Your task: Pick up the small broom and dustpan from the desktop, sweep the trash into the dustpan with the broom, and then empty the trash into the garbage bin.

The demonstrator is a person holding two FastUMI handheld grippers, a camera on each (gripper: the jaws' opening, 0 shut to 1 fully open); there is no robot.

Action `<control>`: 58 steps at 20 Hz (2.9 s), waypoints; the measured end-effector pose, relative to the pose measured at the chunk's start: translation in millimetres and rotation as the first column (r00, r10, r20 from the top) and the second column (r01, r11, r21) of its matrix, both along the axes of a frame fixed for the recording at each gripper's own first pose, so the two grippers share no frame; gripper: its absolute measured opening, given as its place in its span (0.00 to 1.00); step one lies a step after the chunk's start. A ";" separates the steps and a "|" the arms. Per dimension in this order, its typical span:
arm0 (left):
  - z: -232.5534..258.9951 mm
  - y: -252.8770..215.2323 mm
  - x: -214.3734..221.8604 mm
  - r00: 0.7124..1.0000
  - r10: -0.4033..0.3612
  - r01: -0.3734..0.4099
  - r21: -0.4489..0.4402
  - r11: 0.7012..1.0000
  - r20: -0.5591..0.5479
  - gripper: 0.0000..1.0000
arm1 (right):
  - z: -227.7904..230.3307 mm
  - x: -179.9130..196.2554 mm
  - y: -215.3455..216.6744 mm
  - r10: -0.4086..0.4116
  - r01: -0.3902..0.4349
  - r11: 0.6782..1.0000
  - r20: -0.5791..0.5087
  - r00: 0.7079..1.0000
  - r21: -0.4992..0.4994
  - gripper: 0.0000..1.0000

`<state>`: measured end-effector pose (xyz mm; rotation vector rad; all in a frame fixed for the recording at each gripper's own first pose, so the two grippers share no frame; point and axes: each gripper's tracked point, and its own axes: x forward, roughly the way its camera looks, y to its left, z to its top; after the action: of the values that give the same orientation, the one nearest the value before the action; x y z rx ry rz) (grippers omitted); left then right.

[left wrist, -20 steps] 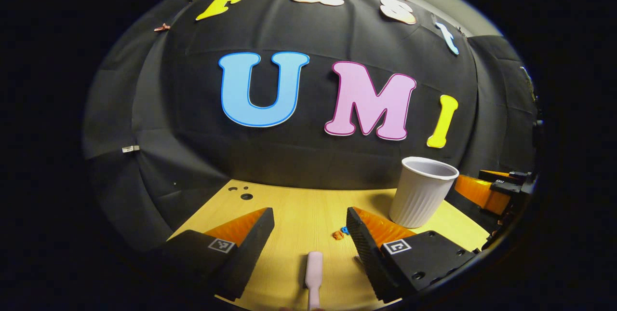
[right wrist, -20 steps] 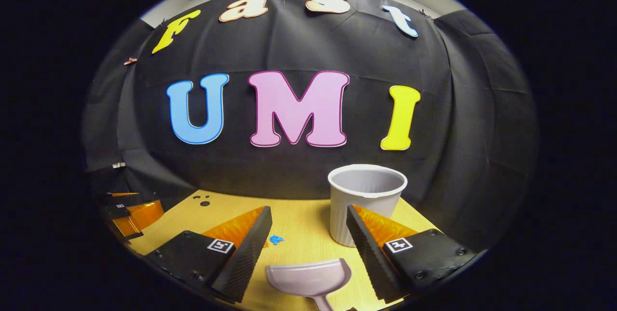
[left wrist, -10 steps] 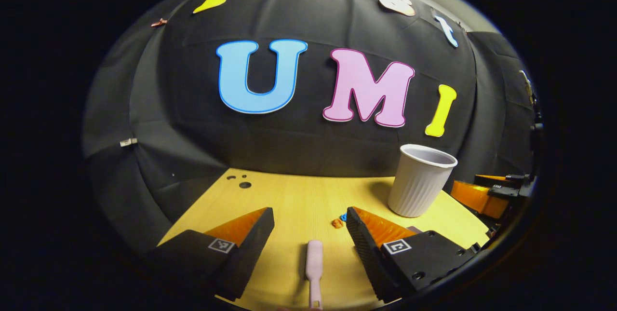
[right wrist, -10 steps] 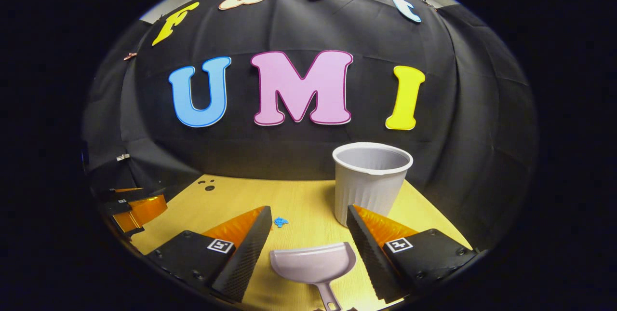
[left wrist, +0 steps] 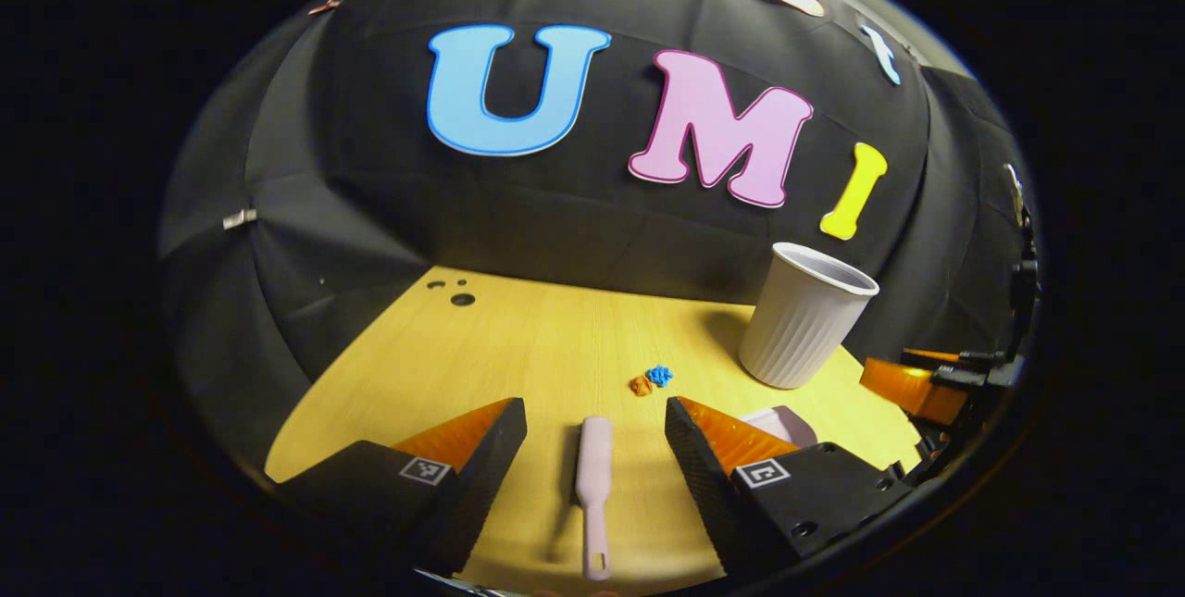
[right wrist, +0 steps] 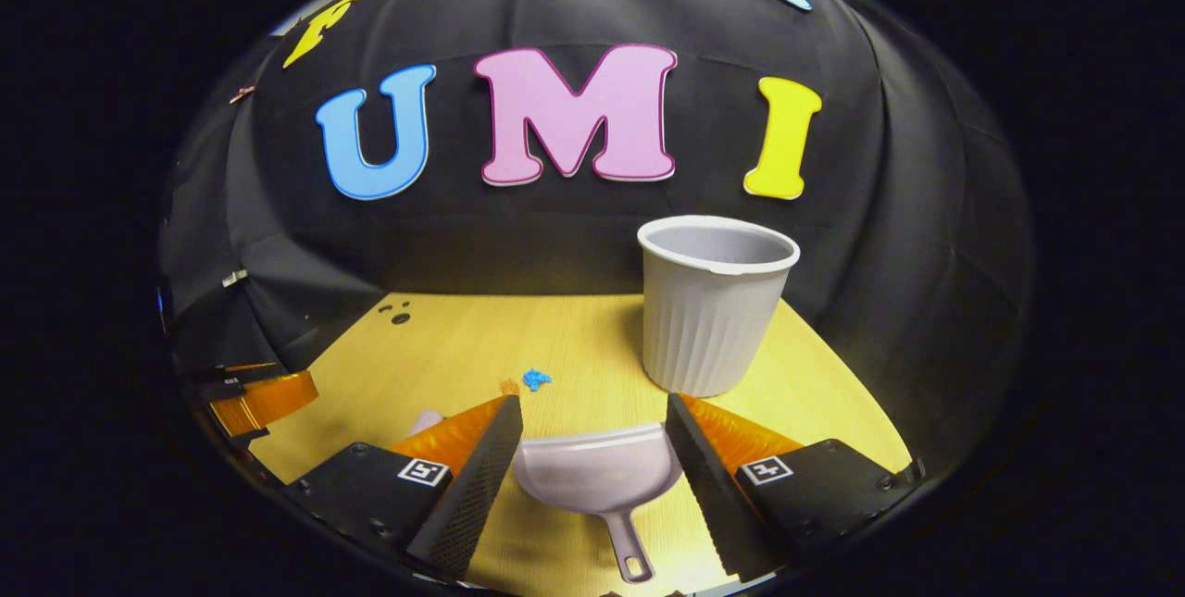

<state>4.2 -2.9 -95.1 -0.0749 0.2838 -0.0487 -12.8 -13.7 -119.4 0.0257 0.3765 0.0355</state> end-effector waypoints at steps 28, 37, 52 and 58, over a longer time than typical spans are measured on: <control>-139.7 39.5 6.9 0.900 0.103 -0.105 0.018 0.994 -0.424 0.96 | -233.1 -38.4 -23.6 -0.025 0.013 1.000 -0.683 0.730 -0.022 0.98; -172.1 11.1 17.7 0.843 0.000 0.031 0.049 0.998 -0.537 0.96 | -247.0 -22.1 -15.3 -0.001 -0.008 1.000 -0.716 0.698 -0.010 0.75; -220.4 3.3 39.3 0.756 0.072 0.098 0.221 0.970 -0.650 0.89 | -247.3 -23.6 -20.4 0.055 -0.098 0.995 -0.768 0.639 -0.010 0.39; -223.8 -3.5 44.0 0.772 0.101 0.042 0.210 0.977 -0.627 0.40 | -247.2 -22.1 -20.7 0.072 -0.127 0.992 -0.754 0.653 -0.016 0.37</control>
<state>48.2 -6.4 -319.0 0.1248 0.9741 0.0426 -34.9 -34.4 -366.6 -0.0515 1.2310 0.1240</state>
